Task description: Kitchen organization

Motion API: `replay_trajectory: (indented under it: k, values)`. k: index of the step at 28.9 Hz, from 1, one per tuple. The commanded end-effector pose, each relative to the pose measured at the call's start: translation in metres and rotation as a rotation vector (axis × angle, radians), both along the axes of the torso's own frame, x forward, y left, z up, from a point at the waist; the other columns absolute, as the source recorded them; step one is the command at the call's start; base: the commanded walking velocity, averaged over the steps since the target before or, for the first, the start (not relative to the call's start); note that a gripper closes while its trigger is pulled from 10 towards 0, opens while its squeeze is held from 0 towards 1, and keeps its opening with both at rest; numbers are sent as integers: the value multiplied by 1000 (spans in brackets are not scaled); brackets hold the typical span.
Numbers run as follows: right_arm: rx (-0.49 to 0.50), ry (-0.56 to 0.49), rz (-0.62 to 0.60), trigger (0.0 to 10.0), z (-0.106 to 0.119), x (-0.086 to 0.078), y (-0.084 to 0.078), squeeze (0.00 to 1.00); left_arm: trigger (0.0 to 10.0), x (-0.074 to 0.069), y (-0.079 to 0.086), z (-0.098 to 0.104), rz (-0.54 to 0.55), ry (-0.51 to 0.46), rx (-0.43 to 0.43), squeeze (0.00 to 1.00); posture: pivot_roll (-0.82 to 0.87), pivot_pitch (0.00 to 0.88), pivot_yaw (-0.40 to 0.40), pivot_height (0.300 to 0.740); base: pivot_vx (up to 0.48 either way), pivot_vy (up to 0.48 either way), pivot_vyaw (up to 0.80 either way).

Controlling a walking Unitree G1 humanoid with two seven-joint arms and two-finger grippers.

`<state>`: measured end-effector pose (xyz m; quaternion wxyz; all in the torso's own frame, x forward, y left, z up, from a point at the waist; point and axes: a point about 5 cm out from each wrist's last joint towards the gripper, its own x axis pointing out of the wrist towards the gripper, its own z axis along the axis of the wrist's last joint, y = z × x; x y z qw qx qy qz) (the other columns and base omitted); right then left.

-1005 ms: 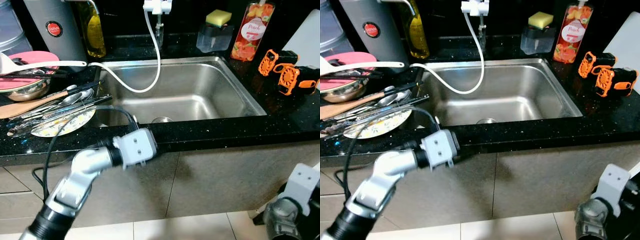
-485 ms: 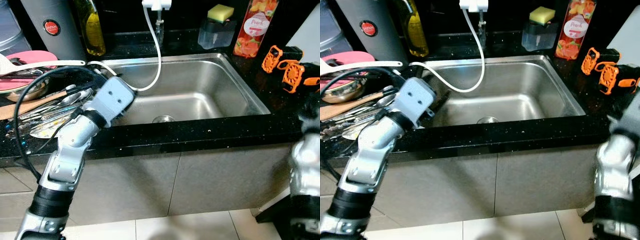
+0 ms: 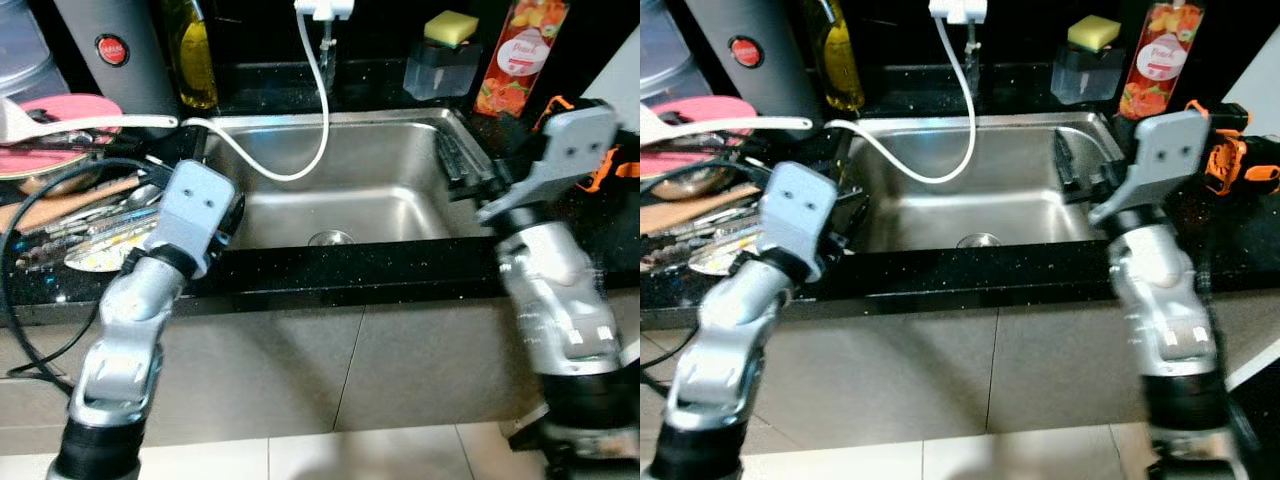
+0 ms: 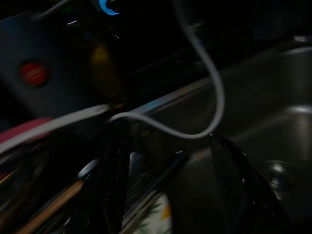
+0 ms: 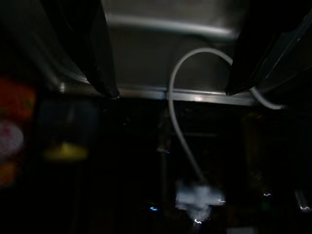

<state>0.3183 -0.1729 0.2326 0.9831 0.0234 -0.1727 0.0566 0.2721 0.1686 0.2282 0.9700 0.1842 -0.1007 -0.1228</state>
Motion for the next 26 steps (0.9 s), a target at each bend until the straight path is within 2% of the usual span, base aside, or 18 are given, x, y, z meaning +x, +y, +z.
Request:
replay_trajectory:
  k: [1,6,15,26]
  values:
    - [46,69,-66,10000,-12,6,-5,0,10000,0,4,-4,33,10,-43,0,118,0,-39,740,0,0,0]
    - [71,99,-48,10000,-15,8,2,0,10000,-4,1,2,47,2,-137,0,125,0,-49,740,0,0,0]
    - [76,110,-67,10000,-18,9,0,0,10000,-5,-1,3,27,-10,-167,0,117,0,-45,740,0,27,0]
    - [76,113,-90,10000,-19,7,-4,0,10000,-3,-4,4,15,-3,-164,0,117,0,-45,740,0,480,0]
